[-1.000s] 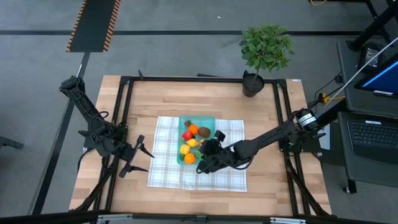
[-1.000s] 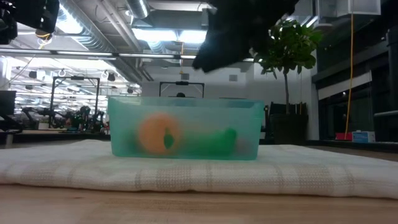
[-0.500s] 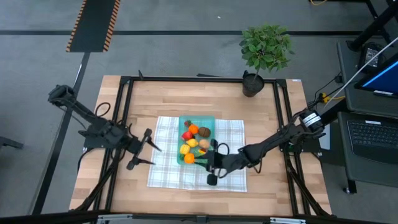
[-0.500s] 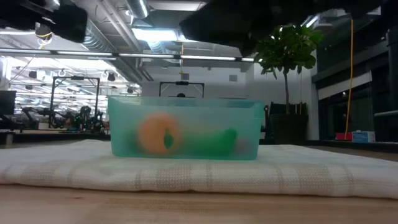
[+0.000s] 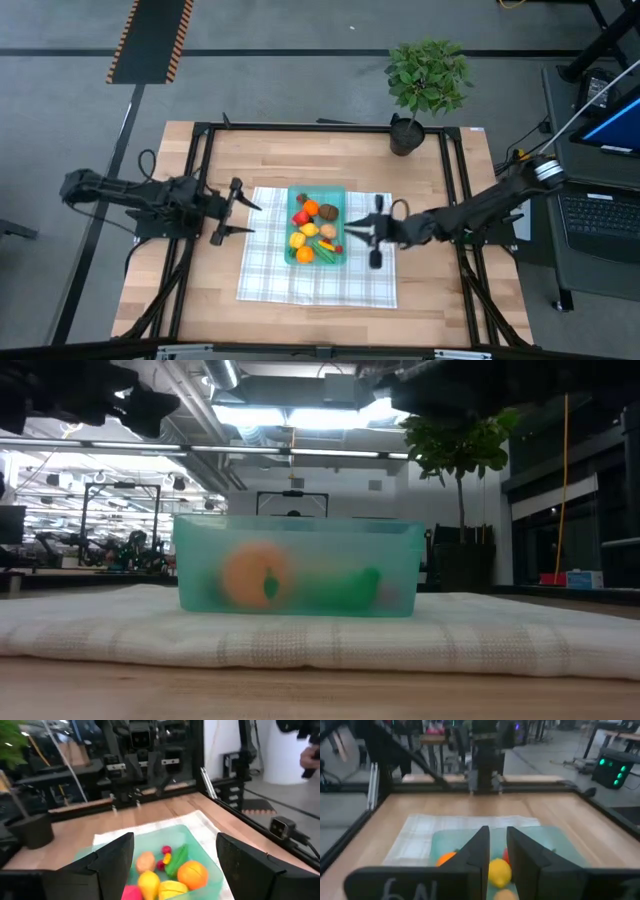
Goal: Pick and placing Produce into tupperware
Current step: Return to Home Position
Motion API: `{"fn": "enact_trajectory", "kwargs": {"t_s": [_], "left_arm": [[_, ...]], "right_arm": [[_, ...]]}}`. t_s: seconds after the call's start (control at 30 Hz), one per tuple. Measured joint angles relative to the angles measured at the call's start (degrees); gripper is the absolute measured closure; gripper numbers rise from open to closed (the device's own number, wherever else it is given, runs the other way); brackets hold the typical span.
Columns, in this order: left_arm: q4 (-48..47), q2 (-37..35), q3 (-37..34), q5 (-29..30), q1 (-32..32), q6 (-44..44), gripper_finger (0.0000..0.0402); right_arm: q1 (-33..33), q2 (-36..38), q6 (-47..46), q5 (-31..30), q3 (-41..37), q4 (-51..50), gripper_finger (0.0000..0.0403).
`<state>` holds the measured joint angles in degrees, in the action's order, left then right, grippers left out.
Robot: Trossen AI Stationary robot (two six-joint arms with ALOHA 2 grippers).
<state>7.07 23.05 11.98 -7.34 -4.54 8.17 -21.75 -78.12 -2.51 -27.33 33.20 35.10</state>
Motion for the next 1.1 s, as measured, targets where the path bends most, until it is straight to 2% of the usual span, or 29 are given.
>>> {"fn": "enact_trajectory", "kwargs": {"t_s": [0.1,0.27,0.43,0.77,0.9,1.1], "left_arm": [[1.1,-2.5,-1.7,-2.7,3.9,-0.4,0.0128],[5.7,-6.0,-7.0,-3.1,7.8,-1.7,0.0128],[7.8,-7.7,-11.5,-4.2,8.9,-3.6,0.0128],[9.0,-7.7,-11.5,-3.3,8.6,-1.0,0.0128],[8.2,-7.7,-11.5,-0.7,8.6,-1.6,0.0128],[8.2,-7.7,-11.5,-0.7,8.6,-1.6,0.0128]], "right_arm": [[1.1,4.8,0.1,0.1,-6.1,4.2,0.0334],[2.5,8.2,1.6,0.0,-12.1,9.3,0.0334],[3.7,8.7,5.8,0.2,-13.6,9.9,0.0334],[6.5,8.7,6.0,0.1,-17.5,11.3,0.0334],[7.2,8.7,6.0,-0.1,-17.6,11.0,0.0334],[7.3,8.7,5.8,-0.1,-17.6,10.0,0.0334]]}}
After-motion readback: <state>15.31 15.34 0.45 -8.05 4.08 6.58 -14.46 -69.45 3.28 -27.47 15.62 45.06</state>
